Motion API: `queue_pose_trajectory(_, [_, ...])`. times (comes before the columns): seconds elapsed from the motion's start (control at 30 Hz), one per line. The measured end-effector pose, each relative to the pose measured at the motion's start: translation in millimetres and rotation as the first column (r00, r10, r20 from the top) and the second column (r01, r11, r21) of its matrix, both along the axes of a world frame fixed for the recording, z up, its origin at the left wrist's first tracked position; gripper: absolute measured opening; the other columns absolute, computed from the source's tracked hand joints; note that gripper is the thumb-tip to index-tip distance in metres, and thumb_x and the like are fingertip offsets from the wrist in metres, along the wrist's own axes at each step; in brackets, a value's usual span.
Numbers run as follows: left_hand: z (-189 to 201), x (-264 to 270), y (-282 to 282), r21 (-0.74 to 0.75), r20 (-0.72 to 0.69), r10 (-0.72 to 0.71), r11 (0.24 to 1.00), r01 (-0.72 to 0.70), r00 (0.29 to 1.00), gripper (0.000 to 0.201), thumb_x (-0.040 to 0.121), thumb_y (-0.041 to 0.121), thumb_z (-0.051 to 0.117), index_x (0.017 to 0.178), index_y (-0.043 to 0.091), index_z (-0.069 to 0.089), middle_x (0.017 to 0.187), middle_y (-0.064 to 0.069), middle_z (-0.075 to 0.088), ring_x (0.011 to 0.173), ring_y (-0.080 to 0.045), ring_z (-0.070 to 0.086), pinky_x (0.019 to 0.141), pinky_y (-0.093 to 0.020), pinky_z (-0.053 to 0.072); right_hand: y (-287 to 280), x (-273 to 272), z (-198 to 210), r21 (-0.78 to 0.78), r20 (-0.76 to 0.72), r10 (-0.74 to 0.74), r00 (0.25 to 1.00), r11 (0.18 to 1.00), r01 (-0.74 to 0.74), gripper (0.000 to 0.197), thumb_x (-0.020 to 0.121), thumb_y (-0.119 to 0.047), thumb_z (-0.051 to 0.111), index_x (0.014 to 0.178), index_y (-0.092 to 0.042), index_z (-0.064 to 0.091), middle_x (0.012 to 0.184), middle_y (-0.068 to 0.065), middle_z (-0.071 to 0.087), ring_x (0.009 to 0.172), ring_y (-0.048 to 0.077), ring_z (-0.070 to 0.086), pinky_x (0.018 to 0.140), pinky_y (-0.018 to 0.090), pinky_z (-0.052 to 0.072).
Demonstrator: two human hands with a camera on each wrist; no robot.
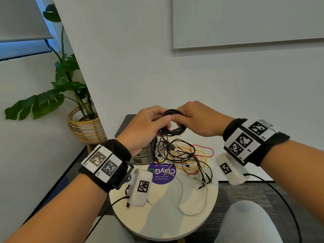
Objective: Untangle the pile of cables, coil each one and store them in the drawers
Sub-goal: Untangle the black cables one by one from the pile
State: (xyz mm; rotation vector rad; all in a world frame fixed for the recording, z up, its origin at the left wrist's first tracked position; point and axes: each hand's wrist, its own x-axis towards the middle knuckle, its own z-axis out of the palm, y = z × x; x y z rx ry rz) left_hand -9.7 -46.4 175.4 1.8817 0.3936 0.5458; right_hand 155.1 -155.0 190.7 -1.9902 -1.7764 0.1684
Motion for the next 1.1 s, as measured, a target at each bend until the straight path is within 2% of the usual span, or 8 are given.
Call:
queue_pose_trajectory(0.23, [-2.3, 6.0, -2.5, 0.259, 0.028, 0.044, 0.965, -0.05, 0.999, 0.026, 0.109, 0.033, 0.044, 0.132, 0.032, 0.056, 0.075, 0.013, 0.067, 0.084, -0.01, 0.065, 0.066, -0.026, 0.049, -2.1, -1.7, -2.7, 0.02, -0.054, -0.006, 0.999, 1.0, 0.007, 0.046, 0.106, -0.038, 0.046, 0.065, -0.018, 0.05, 0.053, -0.006, 0.044, 0.044, 0.009, 0.035, 0.049, 0.022, 0.032])
queue_pose_trajectory(0.37, [-9.0, 9.2, -2.7, 0.248, 0.111, 0.059, 0.965, -0.085, 0.992, 0.021, 0.109, 0.024, 0.045, 0.12, 0.028, 0.063, 0.075, 0.009, 0.061, 0.075, -0.005, 0.058, 0.063, -0.021, 0.044, -4.6, 0.3, 0.1, 0.014, -0.159, 0.031, 0.987, 0.999, -0.029, 0.044, 0.104, -0.039, 0.051, 0.068, -0.013, 0.057, 0.046, -0.012, 0.04, 0.044, 0.007, 0.033, 0.047, 0.019, 0.028])
queue_pose_trajectory(0.53, [-11.0, 8.6, -3.2, 0.226, 0.191, 0.076, 0.967, -0.119, 0.979, 0.023, 0.108, 0.018, 0.047, 0.112, 0.018, 0.07, 0.07, 0.013, 0.056, 0.067, -0.003, 0.052, 0.063, -0.015, 0.042, -15.2, 18.9, -1.0, -0.052, -0.641, 0.106, 0.76, 0.982, -0.18, 0.031, 0.103, -0.028, 0.048, 0.104, -0.006, 0.069, 0.064, -0.002, 0.039, 0.055, 0.014, 0.032, 0.049, 0.026, 0.022])
queue_pose_trajectory(0.67, [-11.5, 8.4, -1.4, 0.18, 0.202, 0.076, 0.977, -0.113, 0.976, 0.023, 0.108, 0.021, 0.048, 0.111, 0.02, 0.071, 0.07, 0.012, 0.054, 0.064, -0.005, 0.049, 0.058, -0.019, 0.042, -21.3, 26.2, -0.4, -0.144, -0.429, 0.146, 0.892, 0.963, -0.226, 0.018, 0.101, -0.012, 0.055, 0.09, -0.015, 0.069, 0.084, 0.008, 0.064, 0.074, 0.014, 0.056, 0.069, 0.024, 0.044])
queue_pose_trajectory(0.77, [-12.2, 11.0, -2.6, 0.168, 0.211, 0.067, 0.98, -0.103, 0.975, 0.023, 0.108, 0.02, 0.049, 0.111, 0.019, 0.071, 0.07, 0.011, 0.054, 0.066, -0.005, 0.05, 0.061, -0.019, 0.043, -18.8, 23.7, -1.7, -0.209, -0.102, 0.125, 0.987, 0.967, -0.144, 0.021, 0.102, -0.022, 0.058, 0.087, -0.032, 0.07, 0.096, -0.011, 0.06, 0.089, 0.009, 0.059, 0.079, 0.02, 0.042])
queue_pose_trajectory(0.83, [-12.4, 14.2, -4.9, 0.128, 0.24, 0.074, 0.986, -0.107, 0.968, 0.022, 0.107, 0.019, 0.049, 0.11, 0.018, 0.071, 0.07, 0.01, 0.053, 0.066, -0.005, 0.049, 0.063, -0.019, 0.044, -14.1, 20.1, -8.0, -0.099, -0.155, 0.081, 0.985, 0.99, -0.097, 0.02, 0.099, -0.018, 0.062, 0.085, -0.028, 0.071, 0.094, -0.009, 0.065, 0.088, 0.015, 0.063, 0.08, 0.027, 0.046])
queue_pose_trajectory(0.97, [-13.7, 18.4, -5.7, 0.127, 0.303, 0.087, 0.983, -0.131, 0.949, 0.021, 0.107, 0.017, 0.051, 0.11, 0.018, 0.071, 0.069, 0.013, 0.054, 0.068, -0.006, 0.051, 0.068, -0.029, 0.047, -9.7, 8.6, -24.4, 0.135, -0.633, 0.116, 0.765, 0.99, -0.039, 0.017, 0.094, -0.002, 0.065, 0.104, -0.008, 0.077, 0.098, 0.008, 0.078, 0.094, 0.022, 0.073, 0.085, 0.028, 0.058])
queue_pose_trajectory(1.1, [-18.5, 18.9, 0.2, 0.163, 0.34, 0.116, 0.97, -0.18, 0.933, 0.019, 0.106, 0.015, 0.052, 0.112, 0.016, 0.071, 0.07, 0.016, 0.056, 0.071, -0.008, 0.054, 0.071, -0.033, 0.05, -4.1, -1.4, -33.3, 0.239, -0.908, 0.204, 0.366, 0.97, 0.053, 0.013, 0.097, 0.001, 0.057, 0.101, 0.001, 0.07, 0.095, 0.011, 0.075, 0.089, 0.017, 0.073, 0.078, 0.024, 0.058])
